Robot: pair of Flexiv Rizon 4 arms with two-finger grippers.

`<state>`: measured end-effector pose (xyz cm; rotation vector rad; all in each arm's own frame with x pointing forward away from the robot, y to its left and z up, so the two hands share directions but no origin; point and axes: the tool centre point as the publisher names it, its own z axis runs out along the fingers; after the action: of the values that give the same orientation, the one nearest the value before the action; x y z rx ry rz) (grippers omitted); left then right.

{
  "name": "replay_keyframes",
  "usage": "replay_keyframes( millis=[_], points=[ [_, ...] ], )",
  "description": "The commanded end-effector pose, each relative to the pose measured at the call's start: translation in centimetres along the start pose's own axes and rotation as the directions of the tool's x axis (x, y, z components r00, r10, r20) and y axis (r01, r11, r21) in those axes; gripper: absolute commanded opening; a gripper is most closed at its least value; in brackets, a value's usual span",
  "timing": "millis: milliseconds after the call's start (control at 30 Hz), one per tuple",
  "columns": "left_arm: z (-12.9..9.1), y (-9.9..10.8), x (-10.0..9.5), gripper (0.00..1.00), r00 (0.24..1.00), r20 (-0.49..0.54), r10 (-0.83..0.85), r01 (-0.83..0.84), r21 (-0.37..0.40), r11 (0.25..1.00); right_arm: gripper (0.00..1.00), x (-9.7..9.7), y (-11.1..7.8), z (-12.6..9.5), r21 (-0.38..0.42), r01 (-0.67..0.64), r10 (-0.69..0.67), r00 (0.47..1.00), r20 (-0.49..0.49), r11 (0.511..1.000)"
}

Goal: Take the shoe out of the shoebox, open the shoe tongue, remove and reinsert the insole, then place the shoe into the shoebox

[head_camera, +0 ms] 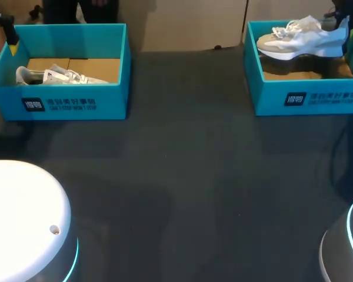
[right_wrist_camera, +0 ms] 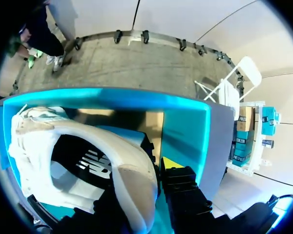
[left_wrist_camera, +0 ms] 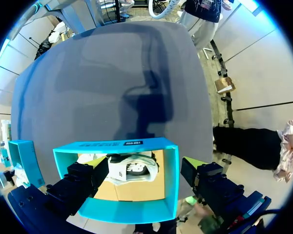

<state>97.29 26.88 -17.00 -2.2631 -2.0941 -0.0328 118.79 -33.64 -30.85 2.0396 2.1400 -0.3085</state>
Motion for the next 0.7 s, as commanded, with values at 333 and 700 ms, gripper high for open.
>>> replay_keyframes(
  millis=[333,700],
  points=[
    [-0.1,-0.2,0.0,1.0,1.0,-0.003,0.0,0.0,-0.002,1.0,0.0,0.3,-1.0,0.8,0.052,0.014,-0.014,1.0,-0.017,0.999],
    [-0.1,-0.2,0.0,1.0,1.0,-0.003,0.0,0.0,-0.002,1.0,0.0,0.3,-2.3,0.6,-0.051,0.015,-0.017,0.999,-0.034,0.999]
  ],
)
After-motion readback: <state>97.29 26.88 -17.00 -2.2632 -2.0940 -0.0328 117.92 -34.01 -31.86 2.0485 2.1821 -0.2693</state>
